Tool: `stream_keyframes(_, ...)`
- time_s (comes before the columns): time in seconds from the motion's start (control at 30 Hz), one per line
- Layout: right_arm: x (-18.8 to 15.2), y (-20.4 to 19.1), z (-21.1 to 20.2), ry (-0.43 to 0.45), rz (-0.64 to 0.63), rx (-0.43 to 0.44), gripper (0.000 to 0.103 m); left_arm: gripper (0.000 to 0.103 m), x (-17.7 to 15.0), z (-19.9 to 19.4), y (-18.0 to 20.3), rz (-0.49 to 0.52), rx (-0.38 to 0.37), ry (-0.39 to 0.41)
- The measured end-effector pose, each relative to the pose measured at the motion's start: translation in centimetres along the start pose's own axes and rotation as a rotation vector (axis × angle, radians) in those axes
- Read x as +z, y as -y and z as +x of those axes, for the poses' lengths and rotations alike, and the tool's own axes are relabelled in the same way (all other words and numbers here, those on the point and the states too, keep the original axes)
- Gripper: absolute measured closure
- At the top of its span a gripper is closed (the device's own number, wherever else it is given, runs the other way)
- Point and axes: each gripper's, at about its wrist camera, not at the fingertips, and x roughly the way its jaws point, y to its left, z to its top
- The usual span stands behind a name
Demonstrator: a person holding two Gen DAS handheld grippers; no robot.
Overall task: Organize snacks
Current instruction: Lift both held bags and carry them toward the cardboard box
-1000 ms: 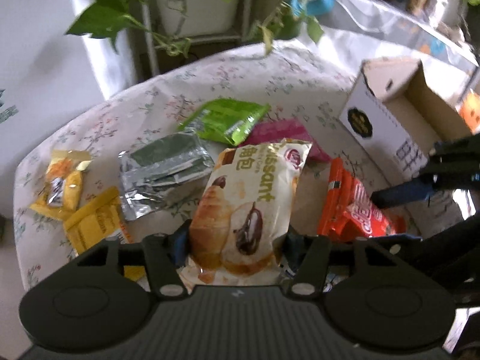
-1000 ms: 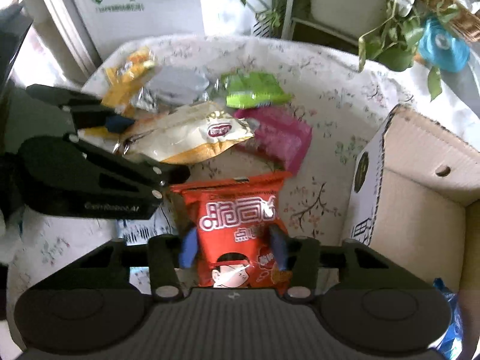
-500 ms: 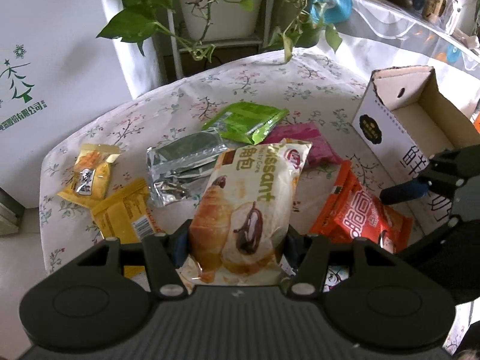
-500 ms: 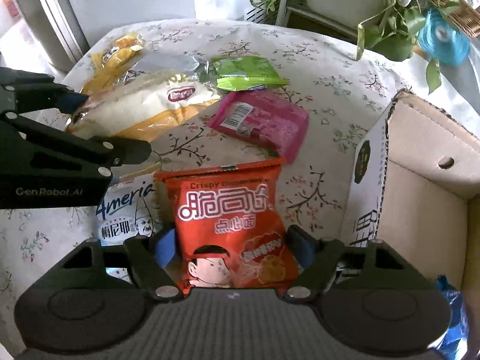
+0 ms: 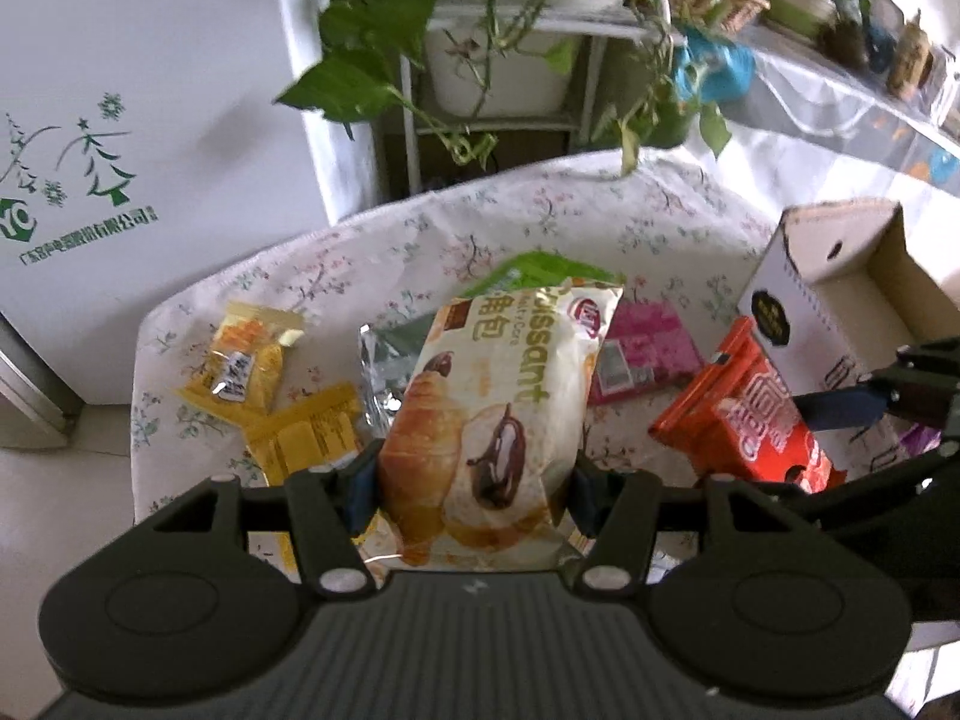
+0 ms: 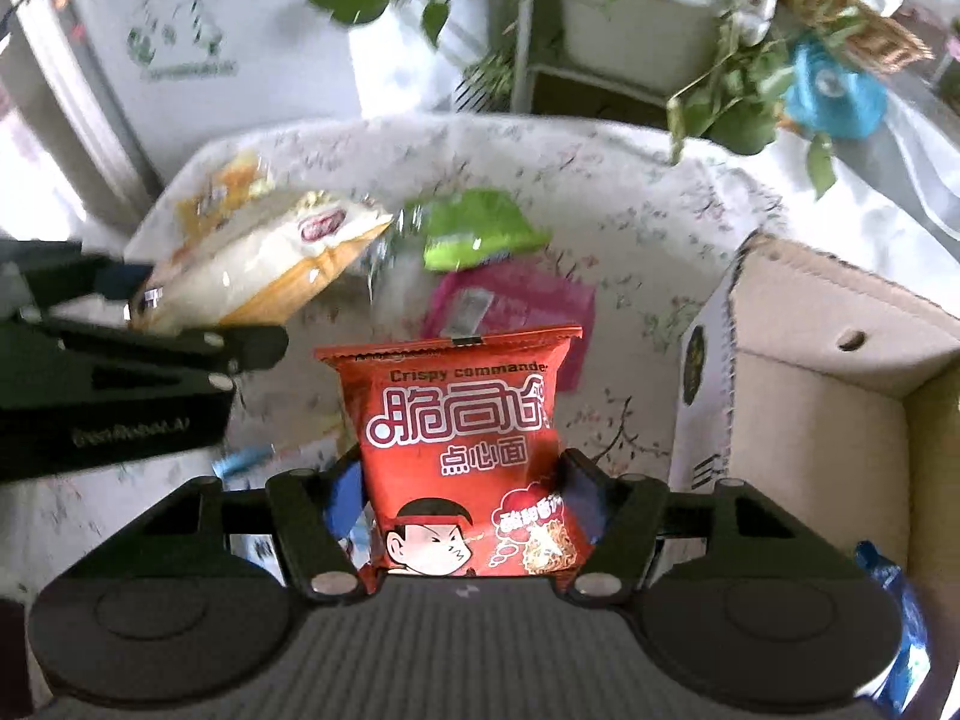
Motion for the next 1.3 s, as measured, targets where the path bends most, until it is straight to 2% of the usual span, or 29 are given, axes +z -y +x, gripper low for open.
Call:
stream_keyframes(0.23,0.0,-0.8,-3.4,0.097,0.028,-0.049,0.030,0.044,0.1,-1.5,0.0,-0.043,0.030,0.034)
stream_keyframes(0.5,-0.1,-0.4,-5.5,0.171,0.069,-0.040,0.030,0.044,-0.2,-3.0,-0.2,-0.089,0.061,0.060)
stream_keyframes(0.97,-0.2,1.6,-6.1,0.192,0.079,-0.065,0.030,0.044,-0.1,-2.6,1.1,-0.097,0.077,0.038)
stream_keyframes(1.3,-0.7,3.8,-7.1,0.213,0.129,-0.085,0.030,0.044,0.4,-3.0,3.9,-0.070,0.065,0.060)
